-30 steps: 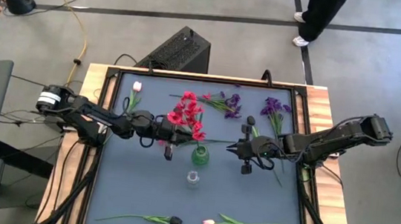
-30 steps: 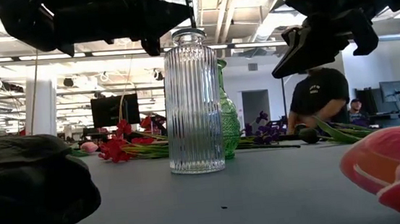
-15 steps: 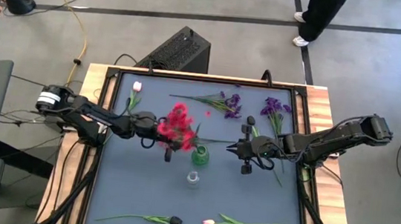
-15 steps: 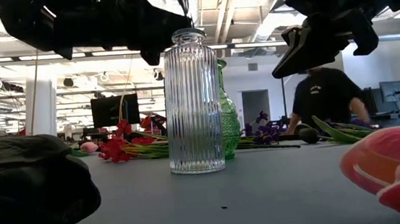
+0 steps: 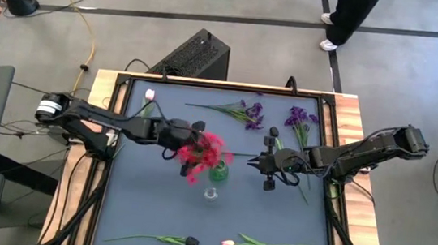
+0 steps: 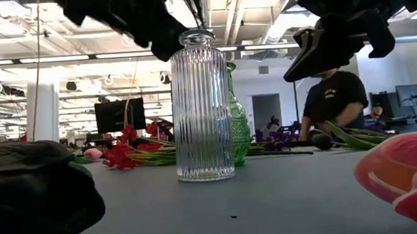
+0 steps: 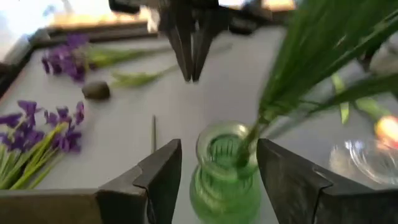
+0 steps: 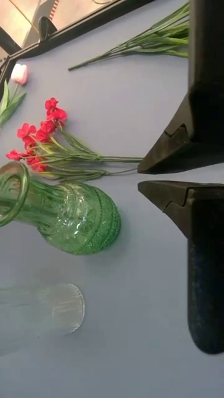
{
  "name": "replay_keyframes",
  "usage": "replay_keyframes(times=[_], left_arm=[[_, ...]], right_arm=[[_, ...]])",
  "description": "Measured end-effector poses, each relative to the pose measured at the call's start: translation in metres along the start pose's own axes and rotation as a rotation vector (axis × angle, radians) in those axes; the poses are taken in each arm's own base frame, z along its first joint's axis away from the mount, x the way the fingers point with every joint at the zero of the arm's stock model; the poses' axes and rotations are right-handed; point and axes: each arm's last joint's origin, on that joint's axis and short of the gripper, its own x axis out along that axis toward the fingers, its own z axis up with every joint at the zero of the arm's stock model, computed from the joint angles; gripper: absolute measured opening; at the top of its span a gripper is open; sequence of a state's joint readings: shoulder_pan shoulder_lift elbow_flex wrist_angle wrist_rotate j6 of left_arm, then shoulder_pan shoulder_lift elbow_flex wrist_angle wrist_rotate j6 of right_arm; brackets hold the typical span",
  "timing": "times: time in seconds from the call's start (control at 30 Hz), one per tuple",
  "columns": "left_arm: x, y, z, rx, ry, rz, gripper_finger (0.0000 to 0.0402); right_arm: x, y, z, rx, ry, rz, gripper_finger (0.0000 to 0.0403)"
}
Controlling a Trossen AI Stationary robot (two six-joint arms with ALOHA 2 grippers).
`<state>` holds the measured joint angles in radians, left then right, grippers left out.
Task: Sort flowers into vase by color
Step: Put the left red flowers into the green vase, then put the red flowers into the green vase
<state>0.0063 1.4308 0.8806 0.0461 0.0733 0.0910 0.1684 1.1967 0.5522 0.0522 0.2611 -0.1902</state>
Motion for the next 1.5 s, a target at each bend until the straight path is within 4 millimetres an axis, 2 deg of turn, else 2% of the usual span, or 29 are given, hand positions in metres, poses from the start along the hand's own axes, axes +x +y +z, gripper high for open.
replay_keyframes(times=[0.2,0.6,0.93,1.07,1.27,1.4,1.5], left_arm=[[-0.01,0.002,0.02,0.041,0.145,0.03,0.0197],[-0.029,0.006,0.036,0.098,0.358,0.12,0.0197],[-0.067,0.007,0.058,0.128,0.597,0.145,0.0197],[-0.082,0.008,0.057,0.139,0.685,0.207,0.0197],[-0.113,0.02,0.045,0.081,0.628,0.277,0.0196],[-0.135,0.028,0.034,0.031,0.459,0.339,0.0196],[-0.142,0.03,0.026,0.002,0.319,0.338,0.0196]], right_arm=[[0.0,0.0,0.0,0.0,0.0,0.0,0.0057],[0.0,0.0,0.0,0.017,-0.001,0.001,0.0057],[0.0,0.0,0.0,0.017,-0.001,0.001,0.0057],[0.0,0.0,0.0,0.017,-0.001,0.001,0.0057],[0.0,0.0,0.0,0.017,-0.001,0.001,0.0057],[0.0,0.0,0.0,0.017,-0.002,-0.001,0.0057],[0.0,0.0,0.001,0.018,-0.008,-0.003,0.0057]])
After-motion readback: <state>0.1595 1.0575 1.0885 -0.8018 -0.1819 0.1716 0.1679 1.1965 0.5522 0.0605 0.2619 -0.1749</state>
